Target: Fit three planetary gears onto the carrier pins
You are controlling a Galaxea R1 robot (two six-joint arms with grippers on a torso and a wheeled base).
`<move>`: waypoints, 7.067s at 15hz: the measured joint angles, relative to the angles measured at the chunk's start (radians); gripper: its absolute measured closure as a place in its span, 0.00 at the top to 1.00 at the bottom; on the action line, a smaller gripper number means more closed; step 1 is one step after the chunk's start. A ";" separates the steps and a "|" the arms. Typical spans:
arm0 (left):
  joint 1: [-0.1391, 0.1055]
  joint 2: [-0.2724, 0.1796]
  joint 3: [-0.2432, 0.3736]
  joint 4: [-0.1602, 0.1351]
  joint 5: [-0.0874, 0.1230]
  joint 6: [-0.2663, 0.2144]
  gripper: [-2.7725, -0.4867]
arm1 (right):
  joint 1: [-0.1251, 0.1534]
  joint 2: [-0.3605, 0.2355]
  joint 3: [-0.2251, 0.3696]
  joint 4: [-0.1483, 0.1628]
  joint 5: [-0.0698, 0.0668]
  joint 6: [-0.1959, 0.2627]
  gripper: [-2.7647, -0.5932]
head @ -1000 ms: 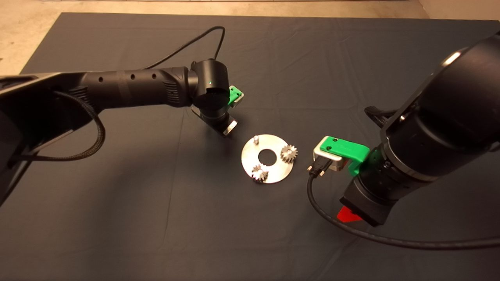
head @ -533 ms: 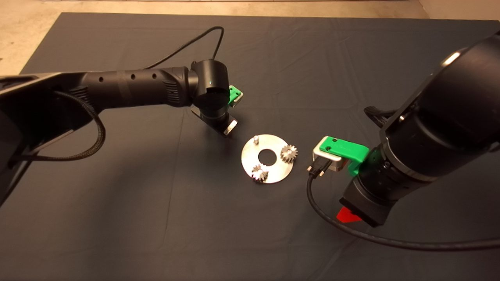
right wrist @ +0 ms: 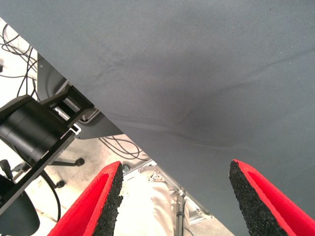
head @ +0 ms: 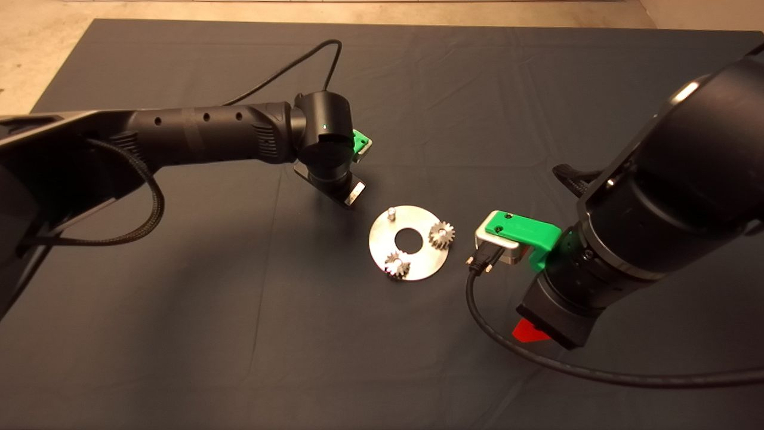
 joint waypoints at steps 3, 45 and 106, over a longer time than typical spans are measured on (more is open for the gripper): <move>0.000 0.018 0.000 0.000 -0.001 -0.001 0.55 | 0.000 0.000 0.000 0.000 0.000 0.000 0.46; -0.003 0.005 0.000 -0.015 -0.045 -0.009 0.21 | 0.000 0.022 0.000 0.001 0.000 0.000 0.46; -0.139 0.011 0.326 -0.130 -0.072 -0.324 0.03 | 0.000 0.023 0.000 0.001 0.003 0.000 0.46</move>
